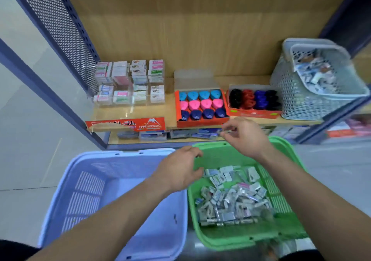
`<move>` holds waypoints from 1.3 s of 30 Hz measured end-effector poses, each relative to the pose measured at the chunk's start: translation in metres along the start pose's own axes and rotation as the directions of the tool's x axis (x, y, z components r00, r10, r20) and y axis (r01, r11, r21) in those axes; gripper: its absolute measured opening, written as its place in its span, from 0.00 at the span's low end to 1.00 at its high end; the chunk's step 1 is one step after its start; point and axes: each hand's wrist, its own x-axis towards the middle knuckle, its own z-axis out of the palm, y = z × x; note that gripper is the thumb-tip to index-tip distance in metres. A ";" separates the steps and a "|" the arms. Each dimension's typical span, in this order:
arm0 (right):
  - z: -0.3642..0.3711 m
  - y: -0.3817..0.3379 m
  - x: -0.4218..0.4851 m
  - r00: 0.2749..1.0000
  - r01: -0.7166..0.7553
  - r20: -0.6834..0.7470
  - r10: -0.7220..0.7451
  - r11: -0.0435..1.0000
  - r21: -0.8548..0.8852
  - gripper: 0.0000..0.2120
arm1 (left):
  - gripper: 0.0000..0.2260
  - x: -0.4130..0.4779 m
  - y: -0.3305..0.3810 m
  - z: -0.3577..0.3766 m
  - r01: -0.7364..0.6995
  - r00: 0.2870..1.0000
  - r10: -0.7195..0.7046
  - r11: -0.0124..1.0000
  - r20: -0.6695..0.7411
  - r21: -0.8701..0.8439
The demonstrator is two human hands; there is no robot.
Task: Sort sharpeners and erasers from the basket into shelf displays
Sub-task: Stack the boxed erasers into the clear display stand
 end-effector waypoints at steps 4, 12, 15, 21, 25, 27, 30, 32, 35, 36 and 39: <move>0.022 0.088 -0.047 0.970 -0.170 0.161 0.182 0.982 -0.082 0.12 | 0.23 0.021 0.034 0.066 0.040 0.990 -0.034 0.998 0.138 -0.040; 0.117 0.192 -0.050 0.793 -0.227 0.542 0.280 0.960 -0.165 0.43 | 0.37 0.101 0.034 0.190 0.348 0.919 -0.333 0.937 0.210 -0.037; 0.148 0.210 -0.050 0.737 -0.357 0.569 0.364 0.925 -0.129 0.55 | 0.41 0.117 0.023 0.221 0.490 0.857 -0.451 0.863 0.251 -0.123; 0.175 0.232 -0.077 0.724 -0.502 0.503 0.472 0.861 -0.085 0.65 | 0.51 0.118 0.015 0.260 0.617 0.756 -0.542 0.778 0.367 -0.122; 0.176 0.229 -0.080 0.687 -0.605 0.467 0.556 0.794 -0.056 0.65 | 0.48 0.124 0.013 0.264 0.682 0.713 -0.570 0.699 0.408 -0.216; 0.176 0.232 -0.081 0.692 -0.617 0.480 0.539 0.787 0.007 0.56 | 0.43 0.125 0.013 0.267 0.689 0.715 -0.583 0.683 0.387 -0.243; 0.178 0.237 -0.086 0.679 -0.642 0.547 0.490 0.758 0.118 0.39 | 0.36 0.125 0.014 0.269 0.693 0.719 -0.591 0.649 0.367 -0.313; 0.178 0.233 -0.091 0.668 -0.620 0.595 0.446 0.776 0.114 0.34 | 0.35 0.126 0.015 0.270 0.705 0.708 -0.584 0.609 0.397 -0.362; 0.179 0.230 -0.093 0.664 -0.612 0.626 0.409 0.778 0.140 0.33 | 0.37 0.124 0.016 0.271 0.710 0.704 -0.581 0.588 0.409 -0.387; 0.178 0.229 -0.092 0.653 -0.625 0.643 0.401 0.764 0.158 0.33 | 0.37 0.123 0.016 0.271 0.711 0.703 -0.576 0.581 0.417 -0.397; 0.179 0.224 -0.091 0.629 -0.641 0.690 0.359 0.741 0.200 0.38 | 0.31 0.118 0.019 0.275 0.707 0.705 -0.542 0.577 0.457 -0.408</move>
